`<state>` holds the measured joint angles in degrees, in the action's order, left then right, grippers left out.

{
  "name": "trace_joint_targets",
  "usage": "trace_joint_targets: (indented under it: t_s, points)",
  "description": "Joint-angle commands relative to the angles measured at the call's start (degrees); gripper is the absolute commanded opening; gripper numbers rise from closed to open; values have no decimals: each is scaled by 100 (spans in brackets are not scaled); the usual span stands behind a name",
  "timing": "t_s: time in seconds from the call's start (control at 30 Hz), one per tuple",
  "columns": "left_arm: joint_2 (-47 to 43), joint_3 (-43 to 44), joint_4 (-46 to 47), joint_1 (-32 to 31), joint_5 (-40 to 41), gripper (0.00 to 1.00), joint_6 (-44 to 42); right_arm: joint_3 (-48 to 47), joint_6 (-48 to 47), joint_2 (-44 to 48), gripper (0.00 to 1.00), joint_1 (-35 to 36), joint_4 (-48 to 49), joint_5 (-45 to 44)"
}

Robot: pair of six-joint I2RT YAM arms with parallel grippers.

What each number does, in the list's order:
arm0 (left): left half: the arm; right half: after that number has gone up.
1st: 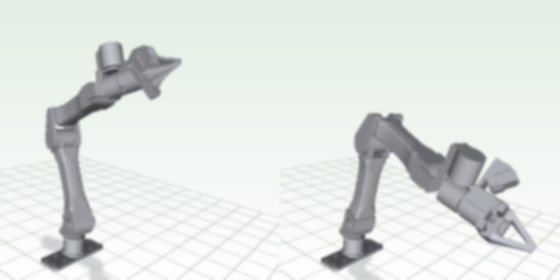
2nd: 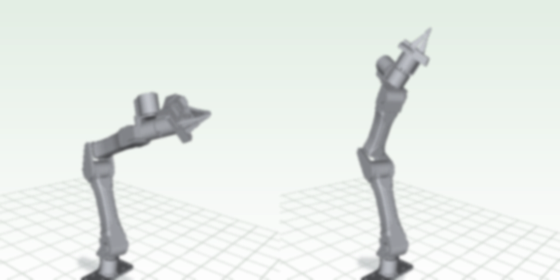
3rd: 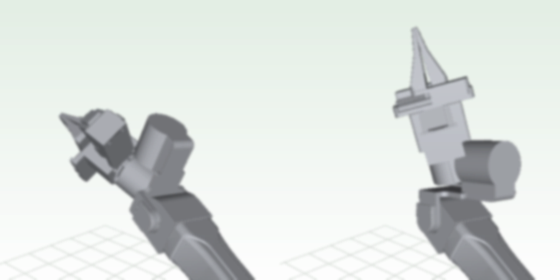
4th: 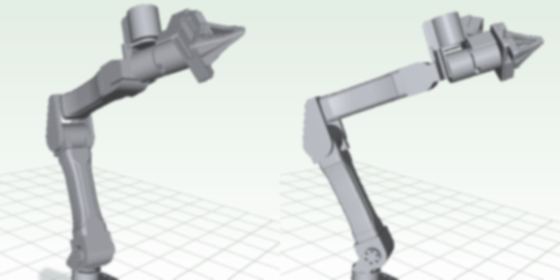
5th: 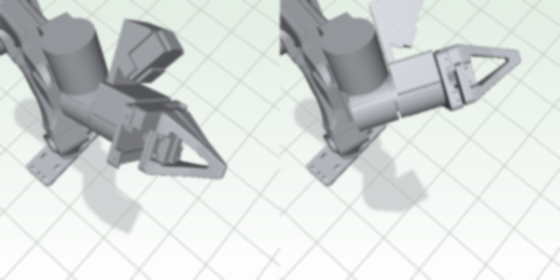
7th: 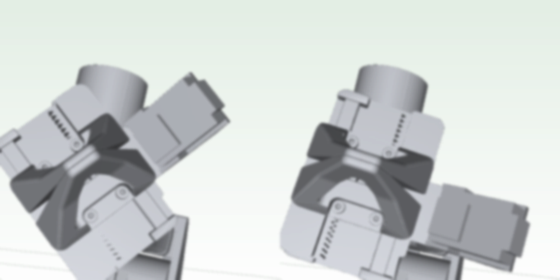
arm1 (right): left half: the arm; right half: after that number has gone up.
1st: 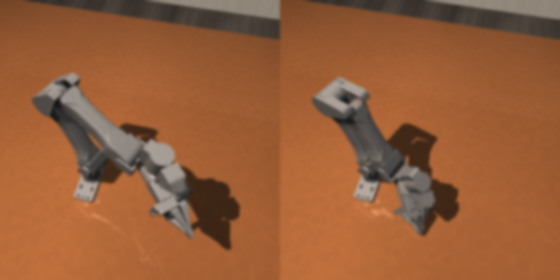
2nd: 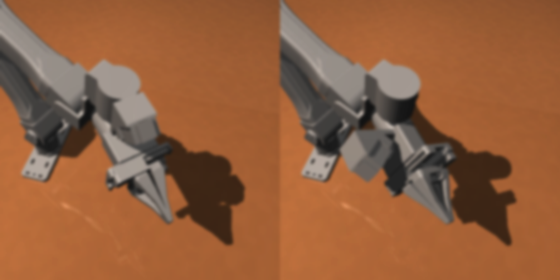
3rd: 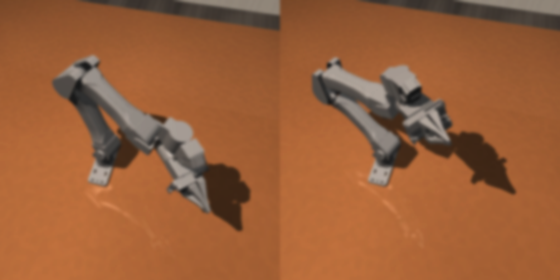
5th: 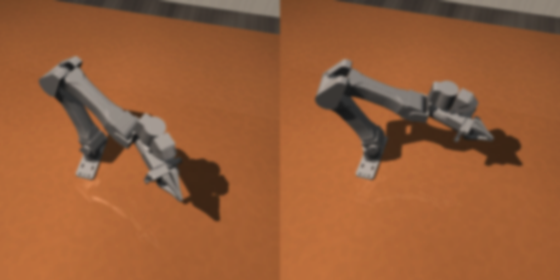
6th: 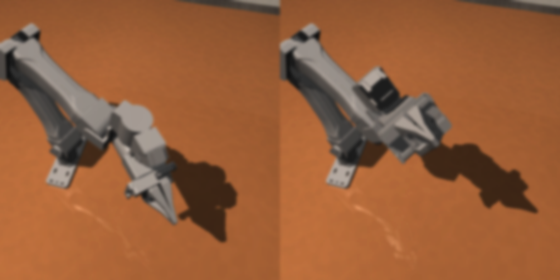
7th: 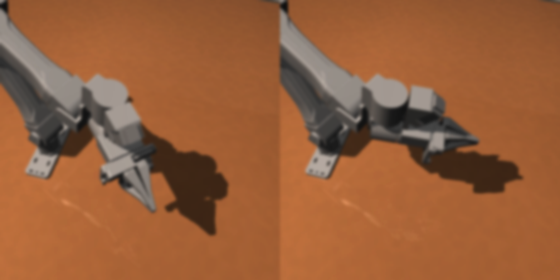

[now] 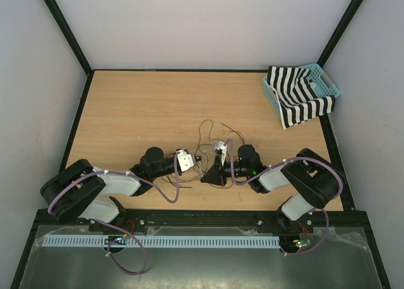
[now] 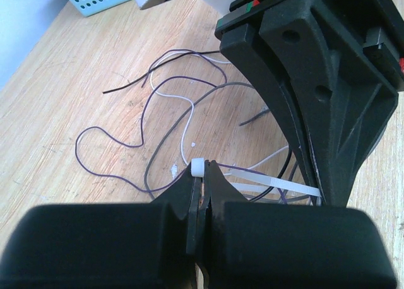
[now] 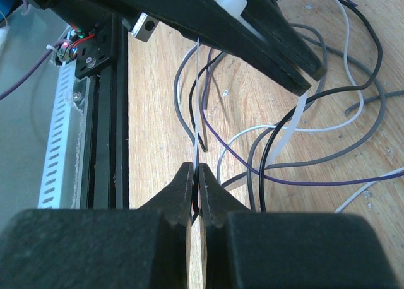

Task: Zip-tie the wires
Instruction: Tie the cable at the center of the board.

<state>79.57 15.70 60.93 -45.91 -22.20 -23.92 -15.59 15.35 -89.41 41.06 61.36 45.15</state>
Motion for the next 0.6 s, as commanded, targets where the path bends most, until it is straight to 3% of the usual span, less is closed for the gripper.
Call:
trace_joint_targets:
  t_s: [0.0, 0.57]
  points:
    - [23, -66, 122, -45, 131, 0, -164, -75, -77, 91, 12, -36, -54, 102]
    - [90, -67, 121, -89, 224, 0, -218, -82, 29, 101, 12, -95, -41, 106]
